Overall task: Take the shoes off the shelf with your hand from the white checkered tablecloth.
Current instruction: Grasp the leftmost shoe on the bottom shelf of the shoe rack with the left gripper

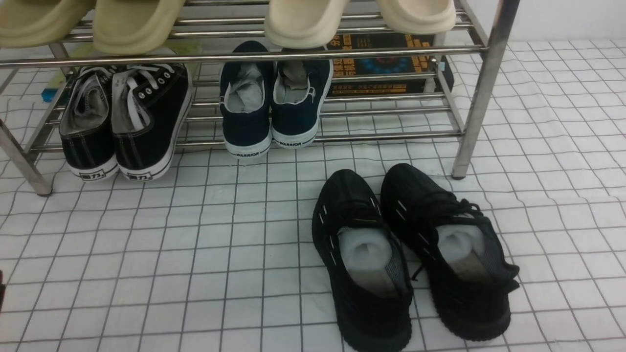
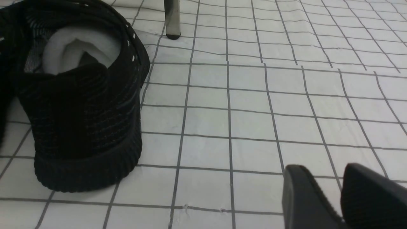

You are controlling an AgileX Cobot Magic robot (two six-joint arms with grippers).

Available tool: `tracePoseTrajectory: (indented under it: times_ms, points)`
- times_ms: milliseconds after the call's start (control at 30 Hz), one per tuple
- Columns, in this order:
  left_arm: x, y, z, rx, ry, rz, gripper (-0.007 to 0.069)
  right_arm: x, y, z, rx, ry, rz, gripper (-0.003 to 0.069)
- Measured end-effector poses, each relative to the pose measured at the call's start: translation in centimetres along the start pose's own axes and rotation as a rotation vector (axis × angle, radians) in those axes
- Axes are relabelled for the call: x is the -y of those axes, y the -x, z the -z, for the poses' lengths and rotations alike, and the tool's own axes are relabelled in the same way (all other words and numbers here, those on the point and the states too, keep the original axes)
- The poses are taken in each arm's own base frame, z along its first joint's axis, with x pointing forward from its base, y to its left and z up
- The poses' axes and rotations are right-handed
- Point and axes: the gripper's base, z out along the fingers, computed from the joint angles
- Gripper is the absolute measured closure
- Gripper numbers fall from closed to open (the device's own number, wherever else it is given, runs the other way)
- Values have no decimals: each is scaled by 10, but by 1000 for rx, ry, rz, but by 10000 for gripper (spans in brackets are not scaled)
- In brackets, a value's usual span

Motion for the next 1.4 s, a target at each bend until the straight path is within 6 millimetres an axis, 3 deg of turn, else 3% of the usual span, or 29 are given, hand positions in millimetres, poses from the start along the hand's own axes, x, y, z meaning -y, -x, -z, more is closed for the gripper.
tracePoseTrajectory:
  times_ms: [33,100,167,200,233,300,400,467,500,533,567,600,667,767,833,933,967,1000,1100,1233,1400]
  points:
    - [1,0,0,0,-2,-10,468,0,0,0,0,0,0,447]
    - [22,10,1,28,-58,-103,580,0,0,0,0,0,0,443]
    - [47,22,0,59,-103,-199,610,0,0,0,0,0,0,441]
    - [68,32,-2,75,-125,-311,622,0,0,0,0,0,0,439]
    - [74,34,-6,61,-112,-364,623,0,0,0,0,0,0,438]
    - [92,38,-19,-14,-70,-469,623,0,0,0,0,0,0,436]
    - [101,33,-51,-239,61,-503,623,0,0,0,0,0,0,433]
    - [101,27,-66,-362,132,-491,623,0,0,0,0,0,0,431]
    - [100,20,-86,-532,227,-477,623,0,0,0,0,0,0,428]
    - [100,19,-88,-553,238,-475,623,0,0,0,0,0,0,428]
    - [100,13,-105,-710,315,-491,623,0,0,0,0,0,0,427]
    - [100,13,-108,-729,322,-499,623,0,0,0,0,0,0,427]
    - [101,12,-137,-917,416,-596,623,0,0,0,0,0,0,424]
    - [105,18,-165,-1002,483,-704,623,0,0,0,0,0,0,421]
    - [113,29,-200,-1050,553,-812,620,0,0,0,0,0,0,421]
    - [104,38,-247,-1127,670,-824,613,0,0,0,0,0,0,421]
    - [102,40,-250,-1127,678,-819,613,0,0,0,0,0,0,421]
    - [96,48,-268,-1126,712,-796,613,0,0,0,0,0,0,421]
    - [76,66,-290,-1098,789,-726,611,0,0,0,0,0,0,421]
    - [56,95,-297,-968,892,-612,604,0,0,0,0,0,0,420]
    - [48,96,-307,-911,879,-615,558,0,0,0,0,0,0,420]
